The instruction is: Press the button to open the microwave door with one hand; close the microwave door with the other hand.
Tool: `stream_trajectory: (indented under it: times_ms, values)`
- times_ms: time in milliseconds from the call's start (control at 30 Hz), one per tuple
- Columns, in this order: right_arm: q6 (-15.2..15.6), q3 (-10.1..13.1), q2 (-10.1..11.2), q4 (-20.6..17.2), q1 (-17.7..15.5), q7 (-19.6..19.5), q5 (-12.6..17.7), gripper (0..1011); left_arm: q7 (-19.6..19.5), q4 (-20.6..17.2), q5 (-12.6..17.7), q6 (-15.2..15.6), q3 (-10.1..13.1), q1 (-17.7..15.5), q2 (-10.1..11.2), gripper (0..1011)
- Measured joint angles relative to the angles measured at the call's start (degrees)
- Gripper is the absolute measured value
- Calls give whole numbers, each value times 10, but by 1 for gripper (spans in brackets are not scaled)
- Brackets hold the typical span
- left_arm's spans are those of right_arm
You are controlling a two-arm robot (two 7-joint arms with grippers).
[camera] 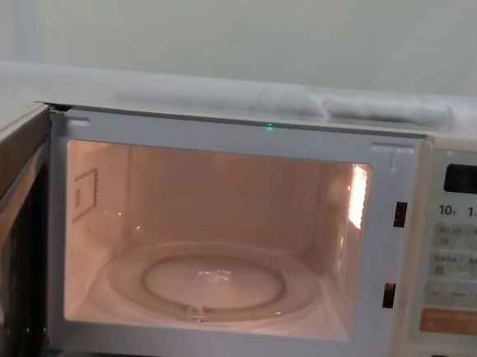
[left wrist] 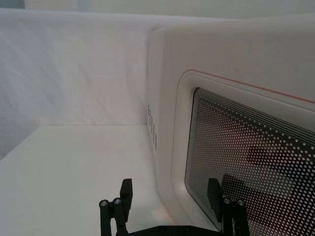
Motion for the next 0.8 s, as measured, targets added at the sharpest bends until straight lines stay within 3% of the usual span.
stream_trajectory:
  times_ms: [333, 800]
  values:
    - [3, 2, 10, -62, -39, 5, 2, 0, 0, 0, 0, 0, 0, 0, 0, 1001]
    - [-3, 40, 38, -144, -92, 6, 7, 0, 0, 0, 0, 0, 0, 0, 0, 1001]
